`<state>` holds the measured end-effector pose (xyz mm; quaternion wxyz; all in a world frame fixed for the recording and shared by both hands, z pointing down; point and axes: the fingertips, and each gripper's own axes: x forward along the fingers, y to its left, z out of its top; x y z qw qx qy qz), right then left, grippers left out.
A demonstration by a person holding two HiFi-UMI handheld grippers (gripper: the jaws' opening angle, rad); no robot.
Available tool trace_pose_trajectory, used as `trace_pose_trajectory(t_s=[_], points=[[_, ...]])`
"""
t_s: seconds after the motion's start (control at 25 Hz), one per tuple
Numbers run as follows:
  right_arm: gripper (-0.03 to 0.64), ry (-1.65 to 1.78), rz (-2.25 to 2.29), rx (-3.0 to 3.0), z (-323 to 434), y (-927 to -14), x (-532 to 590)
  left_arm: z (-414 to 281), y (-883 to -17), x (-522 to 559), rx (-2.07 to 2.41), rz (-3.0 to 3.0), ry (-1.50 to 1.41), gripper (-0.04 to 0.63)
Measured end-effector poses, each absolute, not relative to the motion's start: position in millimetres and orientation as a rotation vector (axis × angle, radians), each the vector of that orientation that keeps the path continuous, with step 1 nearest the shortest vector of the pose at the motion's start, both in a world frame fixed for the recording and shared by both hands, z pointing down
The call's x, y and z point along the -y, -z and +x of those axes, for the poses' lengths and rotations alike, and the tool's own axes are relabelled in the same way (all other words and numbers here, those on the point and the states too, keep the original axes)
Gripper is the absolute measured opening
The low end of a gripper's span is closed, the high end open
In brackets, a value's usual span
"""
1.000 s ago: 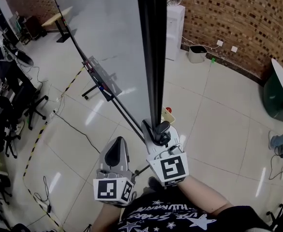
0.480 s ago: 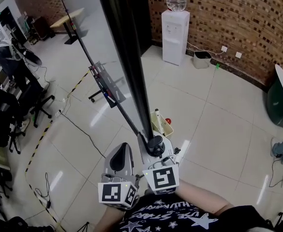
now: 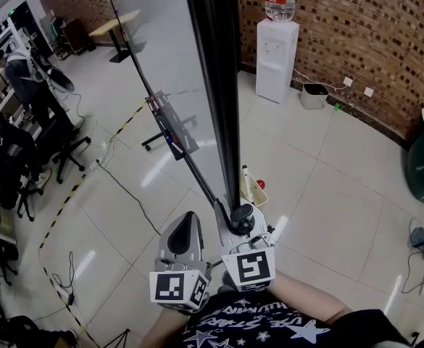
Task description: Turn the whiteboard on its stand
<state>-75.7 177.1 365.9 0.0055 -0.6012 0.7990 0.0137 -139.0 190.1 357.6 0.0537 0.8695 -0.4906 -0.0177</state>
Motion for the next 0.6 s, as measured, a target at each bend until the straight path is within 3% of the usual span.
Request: trace_pose_trajectory(t_s=[0.08,0.16,0.24,0.6], points=[[0.096,-0.024,-1.841,-2.544,-79.6,-371.8,-177.5,-139.9,-354.5,-190.6,1.5,2.637,0.053,0.006],[0.187,0.011,-1.772,-2.581,-84.0,-377.6,-180.7,-139.9,-352.7,-192.9,1.501,2.635,0.054,0.006],[0.229,0.012,-1.726,-2.59,-85.0,-375.5,-187.7,-139.9,-352.6,-196.3,1.502,2.633,0.059,0.006],[0.272,0.027,-1.703,-2.655,-82.5,-367.3,-204.5,-142.2,-354.4,-206.2,1.512,2.626,0.078,0.006]])
